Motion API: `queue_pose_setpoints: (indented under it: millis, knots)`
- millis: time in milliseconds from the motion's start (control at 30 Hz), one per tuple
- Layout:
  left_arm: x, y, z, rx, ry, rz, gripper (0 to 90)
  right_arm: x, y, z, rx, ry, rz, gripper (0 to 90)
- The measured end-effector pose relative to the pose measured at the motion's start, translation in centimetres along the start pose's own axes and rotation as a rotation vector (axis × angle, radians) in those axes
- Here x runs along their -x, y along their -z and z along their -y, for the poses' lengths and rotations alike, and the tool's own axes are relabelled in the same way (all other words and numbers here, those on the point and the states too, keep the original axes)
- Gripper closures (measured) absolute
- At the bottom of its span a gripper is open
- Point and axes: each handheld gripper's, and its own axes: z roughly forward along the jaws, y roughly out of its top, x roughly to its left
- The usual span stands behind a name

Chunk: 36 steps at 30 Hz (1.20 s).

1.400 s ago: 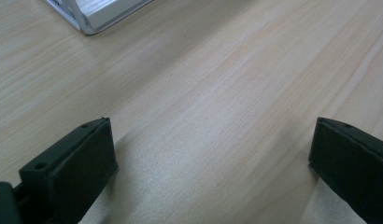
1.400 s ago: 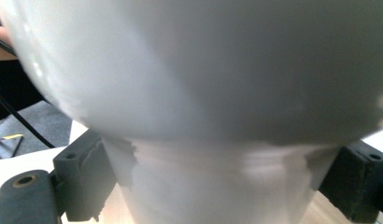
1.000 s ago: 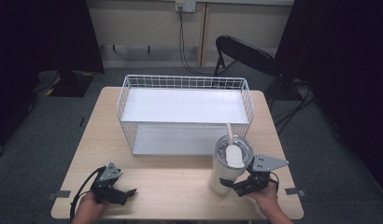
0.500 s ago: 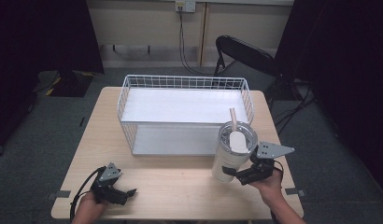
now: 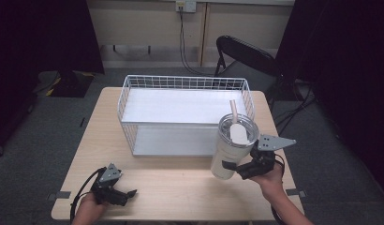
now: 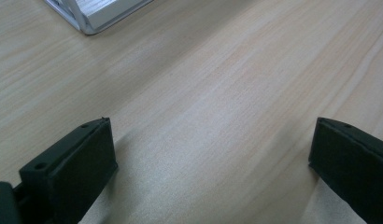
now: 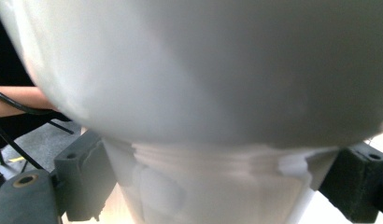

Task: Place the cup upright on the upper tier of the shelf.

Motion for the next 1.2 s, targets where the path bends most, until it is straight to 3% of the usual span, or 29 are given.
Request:
queue_pose_setpoints:
  millis: [633,1200]
  knots:
    - [0.0,0.0,0.0,0.000,0.000,0.000,0.0,0.7,-0.3,-2.9,0.000,-0.037,-0.025,10.7]
    - [0.0,0.0,0.0,-0.001,0.000,0.000,0.0,0.8,-0.7,-5.9,-0.006,-0.013,-0.038,10.7]
